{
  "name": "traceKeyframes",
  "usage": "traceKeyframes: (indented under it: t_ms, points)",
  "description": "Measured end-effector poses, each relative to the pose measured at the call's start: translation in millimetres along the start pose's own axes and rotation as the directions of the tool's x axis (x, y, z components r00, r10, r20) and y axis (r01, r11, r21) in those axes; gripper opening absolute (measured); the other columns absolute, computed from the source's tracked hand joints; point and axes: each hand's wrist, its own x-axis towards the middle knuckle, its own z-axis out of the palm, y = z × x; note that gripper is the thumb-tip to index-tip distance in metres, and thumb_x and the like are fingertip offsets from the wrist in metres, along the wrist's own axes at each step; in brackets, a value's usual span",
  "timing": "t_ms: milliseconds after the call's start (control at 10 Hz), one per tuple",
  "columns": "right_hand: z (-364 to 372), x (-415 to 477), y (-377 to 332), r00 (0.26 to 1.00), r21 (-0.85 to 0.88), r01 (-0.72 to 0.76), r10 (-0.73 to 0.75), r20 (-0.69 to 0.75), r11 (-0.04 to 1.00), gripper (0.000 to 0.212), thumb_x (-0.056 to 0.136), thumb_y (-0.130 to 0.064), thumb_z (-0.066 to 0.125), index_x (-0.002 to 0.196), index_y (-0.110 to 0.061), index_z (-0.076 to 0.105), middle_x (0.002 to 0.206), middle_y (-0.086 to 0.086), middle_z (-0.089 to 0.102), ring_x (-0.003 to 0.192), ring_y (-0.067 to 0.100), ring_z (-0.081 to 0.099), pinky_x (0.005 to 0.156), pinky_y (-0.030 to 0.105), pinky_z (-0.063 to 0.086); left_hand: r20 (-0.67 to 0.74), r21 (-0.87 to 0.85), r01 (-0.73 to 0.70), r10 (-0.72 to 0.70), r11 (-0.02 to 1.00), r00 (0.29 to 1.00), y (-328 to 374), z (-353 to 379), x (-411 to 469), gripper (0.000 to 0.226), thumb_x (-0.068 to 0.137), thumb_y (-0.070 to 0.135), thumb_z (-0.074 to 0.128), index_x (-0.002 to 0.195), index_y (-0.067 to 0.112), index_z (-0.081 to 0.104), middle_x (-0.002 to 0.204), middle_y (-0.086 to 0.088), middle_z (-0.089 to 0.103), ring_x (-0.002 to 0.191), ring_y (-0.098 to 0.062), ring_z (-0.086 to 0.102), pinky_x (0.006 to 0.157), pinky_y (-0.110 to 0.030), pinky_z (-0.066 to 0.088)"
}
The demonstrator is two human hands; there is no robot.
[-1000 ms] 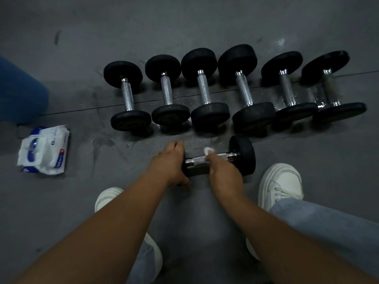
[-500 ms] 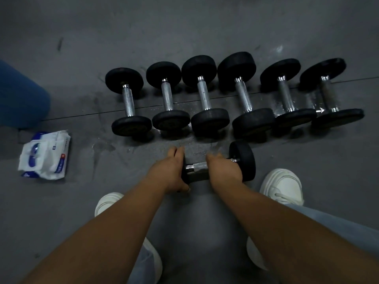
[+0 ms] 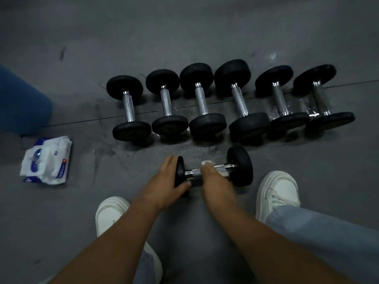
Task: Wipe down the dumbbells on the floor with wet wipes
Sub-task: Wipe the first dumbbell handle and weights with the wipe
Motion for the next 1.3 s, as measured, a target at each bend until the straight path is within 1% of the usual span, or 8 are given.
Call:
traceKeyframes:
  t_ms: [100, 300, 500, 800, 1000, 1100, 1200, 1300]
  points:
    - [-9, 9, 6, 0.997, 0.134, 0.051, -0.041, -0.07, 0.99, 0.03, 0.096, -0.043, 0.038, 0.114, -0.032, 0.06, 0.113, -0.006, 0.065, 0.101, 0.017, 0.062, 0.074, 0.016, 0.043, 0.065, 0.187, 0.049, -0.062, 0.981, 0.996, 5, 5, 3, 0.132, 0.063, 0.045, 0.087, 0.156, 0.018, -0.004, 0.164, 0.004, -0.007, 0.144, -0.023, 0.029, 0.109, -0.04, 0.04]
    - [7, 1, 5, 0.975, -0.04, 0.207, -0.209, -0.07, 0.978, 0.042, 0.086, -0.067, 0.037, 0.11, -0.044, 0.063, 0.107, -0.015, 0.065, 0.104, 0.007, 0.06, 0.08, 0.016, 0.039, 0.033, 0.311, 0.079, -0.094, 0.947, 0.995, 9, -8, 24, 0.118, 0.057, 0.044, 0.087, 0.149, 0.023, 0.016, 0.15, 0.004, 0.026, 0.12, -0.028, 0.054, 0.09, -0.043, 0.051]
    - [11, 13, 18, 0.979, -0.009, 0.179, -0.179, -0.097, 0.984, 0.043, 0.102, -0.033, 0.024, 0.141, -0.04, 0.042, 0.141, -0.015, 0.049, 0.127, 0.016, 0.049, 0.083, 0.007, 0.027, 0.099, 0.284, 0.098, -0.131, 0.954, 0.986, 7, -11, 32, 0.128, 0.056, 0.045, 0.089, 0.152, 0.022, 0.009, 0.159, 0.003, 0.015, 0.127, -0.029, 0.051, 0.098, -0.045, 0.048]
    - [14, 14, 9, 0.998, 0.145, 0.045, -0.039, -0.045, 0.988, 0.041, 0.082, -0.065, 0.047, 0.112, -0.04, 0.06, 0.1, -0.008, 0.065, 0.099, 0.015, 0.064, 0.081, 0.032, 0.048, 0.106, 0.261, 0.105, -0.137, 0.96, 0.985, 10, -13, 32, 0.127, 0.059, 0.04, 0.089, 0.154, 0.022, 0.007, 0.16, 0.005, 0.012, 0.13, -0.027, 0.048, 0.099, -0.042, 0.046]
    - [18, 16, 15, 0.985, 0.132, 0.102, -0.082, -0.153, 0.986, 0.04, 0.099, -0.016, 0.034, 0.127, -0.037, 0.053, 0.121, -0.029, 0.046, 0.11, -0.014, 0.041, 0.091, 0.017, 0.028, 0.105, 0.247, 0.115, -0.145, 0.962, 0.984, 8, -13, 33, 0.125, 0.055, 0.042, 0.09, 0.15, 0.024, 0.012, 0.155, 0.006, 0.02, 0.125, -0.028, 0.053, 0.097, -0.044, 0.048]
    - [21, 20, 11, 0.981, 0.065, 0.166, -0.159, -0.107, 0.984, 0.011, 0.093, -0.033, 0.049, 0.09, -0.041, 0.055, 0.096, -0.025, 0.056, 0.088, -0.004, 0.053, 0.082, 0.027, 0.041, 0.101, 0.252, 0.108, -0.137, 0.962, 0.985, 9, -13, 32, 0.122, 0.056, 0.04, 0.089, 0.15, 0.025, 0.012, 0.154, 0.006, 0.021, 0.122, -0.029, 0.054, 0.095, -0.043, 0.049]
    - [19, 25, 27, 0.976, 0.185, -0.001, 0.042, -0.216, 0.983, 0.043, 0.074, -0.068, 0.059, 0.093, -0.032, 0.073, 0.091, -0.013, 0.07, 0.088, 0.007, 0.065, 0.085, 0.031, 0.045, 0.099, 0.245, 0.105, -0.133, 0.964, 0.986, 8, -13, 32, 0.126, 0.055, 0.041, 0.091, 0.151, 0.023, 0.012, 0.156, 0.005, 0.018, 0.127, -0.027, 0.05, 0.098, -0.043, 0.047]
    - [15, 17, 18, 0.992, 0.281, 0.077, -0.047, -0.113, 0.957, 0.031, 0.092, -0.033, 0.053, 0.12, -0.026, 0.064, 0.115, -0.012, 0.064, 0.106, 0.011, 0.061, 0.079, 0.021, 0.038, 0.111, 0.242, 0.111, -0.141, 0.964, 0.984, 8, -13, 33, 0.128, 0.056, 0.039, 0.091, 0.153, 0.022, 0.01, 0.158, 0.004, 0.016, 0.128, -0.028, 0.05, 0.099, -0.044, 0.047]
